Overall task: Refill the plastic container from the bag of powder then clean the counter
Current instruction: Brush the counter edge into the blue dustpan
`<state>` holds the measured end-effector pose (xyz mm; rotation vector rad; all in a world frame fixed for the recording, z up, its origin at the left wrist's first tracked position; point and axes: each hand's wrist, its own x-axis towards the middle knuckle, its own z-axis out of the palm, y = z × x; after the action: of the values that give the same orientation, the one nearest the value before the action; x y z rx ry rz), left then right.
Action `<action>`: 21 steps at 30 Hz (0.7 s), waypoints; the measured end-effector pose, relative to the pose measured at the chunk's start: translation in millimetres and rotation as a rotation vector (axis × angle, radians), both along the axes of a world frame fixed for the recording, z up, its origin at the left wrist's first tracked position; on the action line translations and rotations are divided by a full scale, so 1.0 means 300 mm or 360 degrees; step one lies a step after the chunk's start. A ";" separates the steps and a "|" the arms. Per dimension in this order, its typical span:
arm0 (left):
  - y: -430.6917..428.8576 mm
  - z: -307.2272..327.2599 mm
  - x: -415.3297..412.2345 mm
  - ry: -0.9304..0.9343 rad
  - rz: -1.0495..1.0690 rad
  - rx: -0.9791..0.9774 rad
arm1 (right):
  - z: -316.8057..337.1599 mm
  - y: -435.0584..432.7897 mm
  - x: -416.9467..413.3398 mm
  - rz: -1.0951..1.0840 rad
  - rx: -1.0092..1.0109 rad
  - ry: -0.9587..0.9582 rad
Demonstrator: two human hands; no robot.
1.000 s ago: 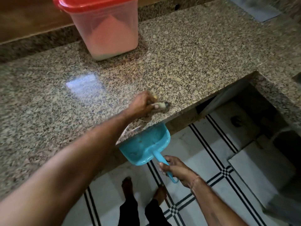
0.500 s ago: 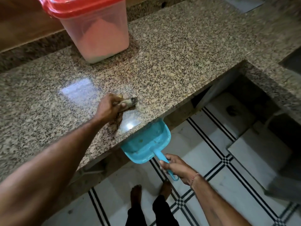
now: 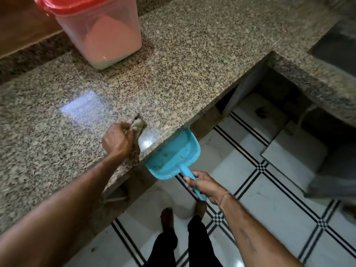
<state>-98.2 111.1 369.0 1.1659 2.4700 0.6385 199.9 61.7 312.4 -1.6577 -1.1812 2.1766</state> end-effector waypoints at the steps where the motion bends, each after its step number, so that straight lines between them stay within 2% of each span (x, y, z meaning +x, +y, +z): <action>1: -0.011 0.003 0.017 0.0026 0.0010 -0.0040 | -0.002 -0.009 -0.007 -0.0023 -0.0011 -0.0008; 8: 0.073 0.020 0.271 -0.0370 0.0025 -0.0034 | -0.008 -0.060 -0.028 -0.0143 -0.0054 -0.0001; 11: 0.110 0.010 0.245 -0.0602 0.0114 -0.0028 | -0.027 -0.073 -0.018 -0.0195 -0.0060 -0.0003; 13: 0.130 0.012 0.198 -0.0652 0.0138 0.0035 | -0.034 -0.077 -0.013 -0.0223 -0.0069 0.0004; 17: 0.205 0.023 0.136 -0.0552 -0.0173 -0.0028 | -0.056 -0.079 0.014 -0.0263 -0.0058 0.0017; 19: 0.219 0.021 0.143 -0.0476 -0.0478 -0.0103 | -0.061 -0.081 0.023 -0.0248 -0.0041 -0.0005; 21: 0.207 0.009 0.172 -0.0274 -0.0760 -0.0124 | -0.068 -0.085 0.028 -0.0237 -0.0032 -0.0027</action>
<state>-46.4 173.2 371.6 1.5248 1.9528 0.4741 208.2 36.2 292.0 -1.7162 -1.0082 2.0946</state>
